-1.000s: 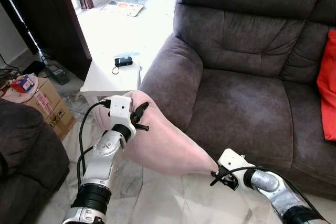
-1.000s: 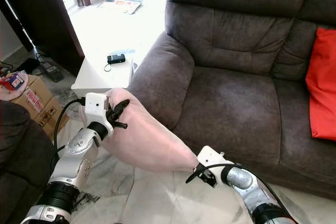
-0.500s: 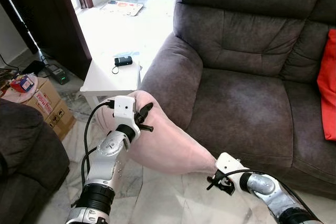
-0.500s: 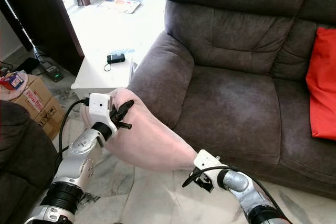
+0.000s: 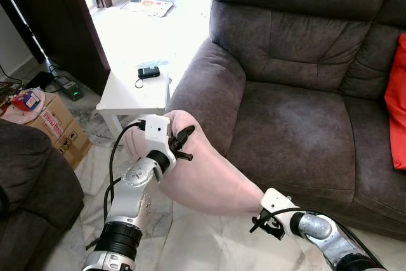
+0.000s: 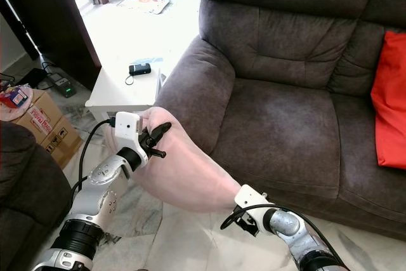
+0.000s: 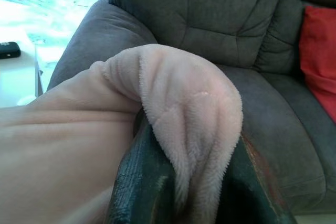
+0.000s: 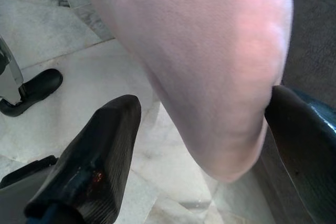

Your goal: Move the pillow to the sofa from floor

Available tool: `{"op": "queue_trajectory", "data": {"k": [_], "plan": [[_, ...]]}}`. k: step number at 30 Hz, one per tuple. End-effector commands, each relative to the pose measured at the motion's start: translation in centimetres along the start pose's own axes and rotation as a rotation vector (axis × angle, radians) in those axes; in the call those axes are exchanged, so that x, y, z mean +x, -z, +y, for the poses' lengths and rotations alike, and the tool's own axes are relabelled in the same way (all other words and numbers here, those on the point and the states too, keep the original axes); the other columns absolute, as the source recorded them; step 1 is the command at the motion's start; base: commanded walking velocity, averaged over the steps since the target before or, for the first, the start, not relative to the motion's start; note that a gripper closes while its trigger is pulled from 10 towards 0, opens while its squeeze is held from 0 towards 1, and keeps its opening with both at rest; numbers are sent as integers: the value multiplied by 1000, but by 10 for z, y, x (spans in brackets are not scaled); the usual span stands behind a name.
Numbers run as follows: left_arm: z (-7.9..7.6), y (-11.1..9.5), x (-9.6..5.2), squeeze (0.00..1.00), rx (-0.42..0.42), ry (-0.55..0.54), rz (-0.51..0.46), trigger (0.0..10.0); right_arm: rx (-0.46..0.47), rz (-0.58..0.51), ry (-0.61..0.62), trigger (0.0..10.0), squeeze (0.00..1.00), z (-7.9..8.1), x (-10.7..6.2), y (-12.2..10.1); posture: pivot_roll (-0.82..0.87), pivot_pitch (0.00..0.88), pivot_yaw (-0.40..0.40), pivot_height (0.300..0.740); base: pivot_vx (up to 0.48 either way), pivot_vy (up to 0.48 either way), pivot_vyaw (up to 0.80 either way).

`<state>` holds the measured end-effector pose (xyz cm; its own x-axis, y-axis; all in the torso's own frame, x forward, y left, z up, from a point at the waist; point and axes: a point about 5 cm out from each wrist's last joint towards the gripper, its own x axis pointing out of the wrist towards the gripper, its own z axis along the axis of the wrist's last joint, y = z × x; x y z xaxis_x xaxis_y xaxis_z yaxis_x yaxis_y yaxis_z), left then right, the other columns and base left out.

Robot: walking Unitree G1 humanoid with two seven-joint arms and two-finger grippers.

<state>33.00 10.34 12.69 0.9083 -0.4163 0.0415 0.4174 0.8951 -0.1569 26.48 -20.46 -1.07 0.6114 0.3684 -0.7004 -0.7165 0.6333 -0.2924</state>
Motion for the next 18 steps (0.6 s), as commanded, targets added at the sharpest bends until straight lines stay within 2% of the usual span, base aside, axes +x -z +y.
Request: {"op": "queue_trajectory", "data": {"k": [1,18], "plan": [[-9,-27,5,0,1,56,-119,10000,-2,23,-11,10000,0,3,1,3,28,89,-14,740,0,0,0],[-16,-35,6,0,-55,113,-131,10000,23,68,67,10000,0,4,3,9,35,86,-20,740,0,0,0]]}}
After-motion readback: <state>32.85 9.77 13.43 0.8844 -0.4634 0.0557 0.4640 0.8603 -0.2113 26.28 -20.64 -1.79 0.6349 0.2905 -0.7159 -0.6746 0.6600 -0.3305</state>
